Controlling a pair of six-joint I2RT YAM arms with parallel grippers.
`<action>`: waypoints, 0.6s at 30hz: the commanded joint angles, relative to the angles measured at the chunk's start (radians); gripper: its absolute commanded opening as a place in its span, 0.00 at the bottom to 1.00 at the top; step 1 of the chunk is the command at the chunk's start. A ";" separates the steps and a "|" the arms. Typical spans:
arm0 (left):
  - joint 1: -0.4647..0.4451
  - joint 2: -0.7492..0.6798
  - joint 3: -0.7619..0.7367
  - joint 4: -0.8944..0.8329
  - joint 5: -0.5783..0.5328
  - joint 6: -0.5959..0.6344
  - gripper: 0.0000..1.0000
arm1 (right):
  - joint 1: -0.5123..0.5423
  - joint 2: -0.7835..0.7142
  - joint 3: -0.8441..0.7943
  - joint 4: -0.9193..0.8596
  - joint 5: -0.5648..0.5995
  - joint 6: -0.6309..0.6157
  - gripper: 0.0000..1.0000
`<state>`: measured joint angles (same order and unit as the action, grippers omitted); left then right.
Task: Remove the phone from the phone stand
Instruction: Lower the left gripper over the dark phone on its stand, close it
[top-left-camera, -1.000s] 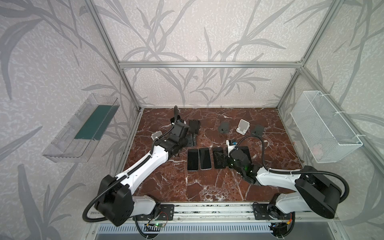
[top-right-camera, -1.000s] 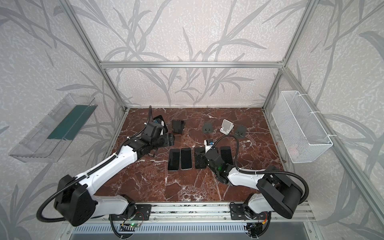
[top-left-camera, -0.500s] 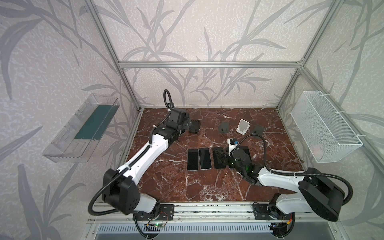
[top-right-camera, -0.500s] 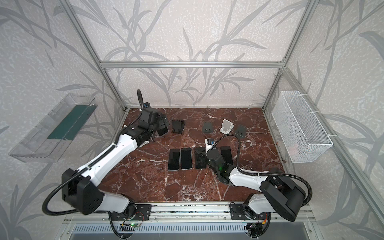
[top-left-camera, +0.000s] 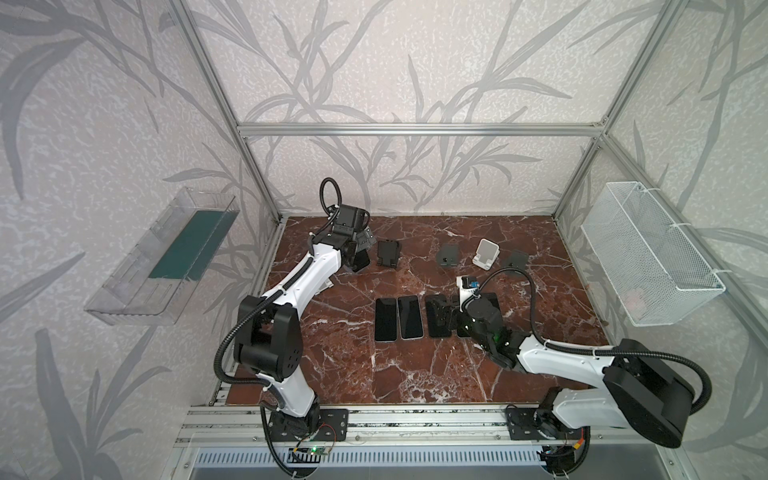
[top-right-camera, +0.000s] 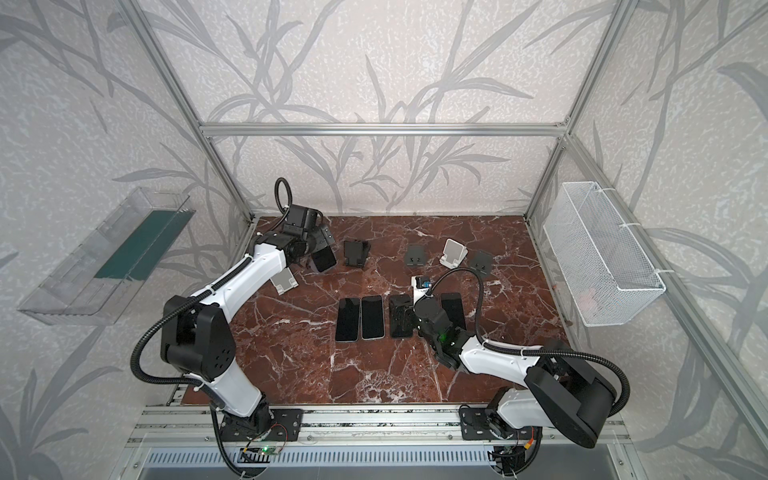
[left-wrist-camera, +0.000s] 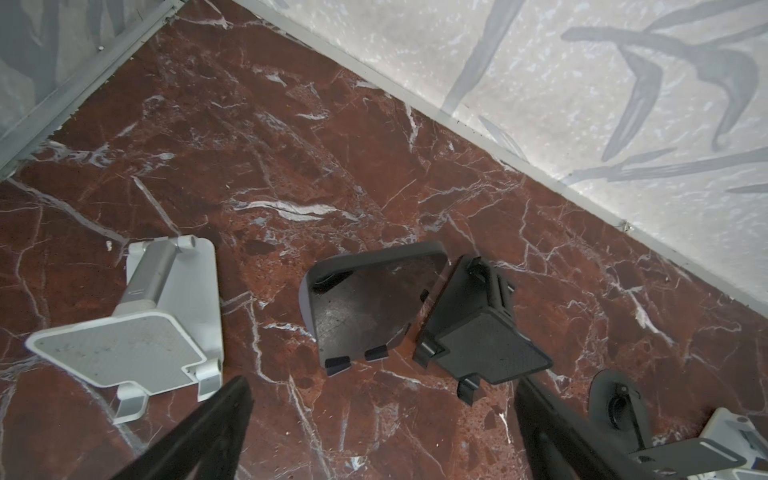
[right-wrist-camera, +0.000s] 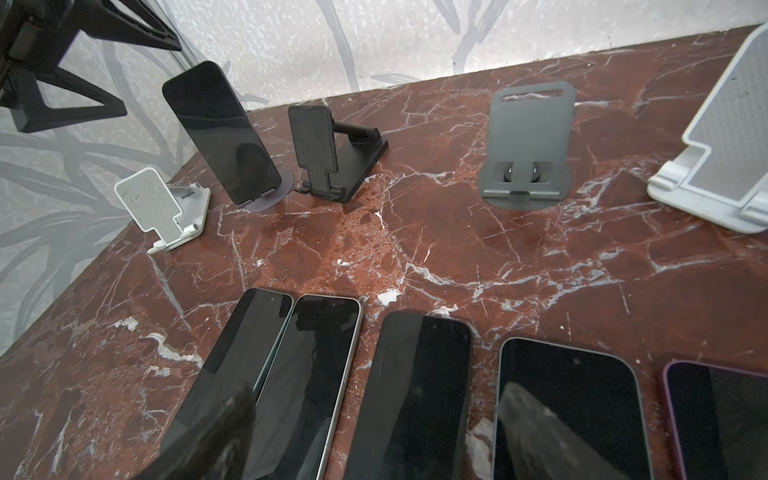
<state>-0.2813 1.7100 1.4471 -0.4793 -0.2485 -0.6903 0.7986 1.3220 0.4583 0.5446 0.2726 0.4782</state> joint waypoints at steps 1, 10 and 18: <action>-0.008 0.036 0.061 -0.066 -0.075 -0.007 0.99 | -0.004 -0.014 -0.004 -0.006 0.014 -0.004 0.92; -0.081 0.213 0.289 -0.271 -0.259 -0.007 0.99 | -0.004 0.013 -0.003 0.013 -0.003 0.011 0.92; -0.114 0.279 0.331 -0.298 -0.344 -0.080 0.99 | -0.004 0.006 -0.004 0.010 0.001 0.010 0.92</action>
<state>-0.3916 1.9762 1.7470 -0.7193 -0.5076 -0.7151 0.7986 1.3308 0.4580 0.5457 0.2684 0.4828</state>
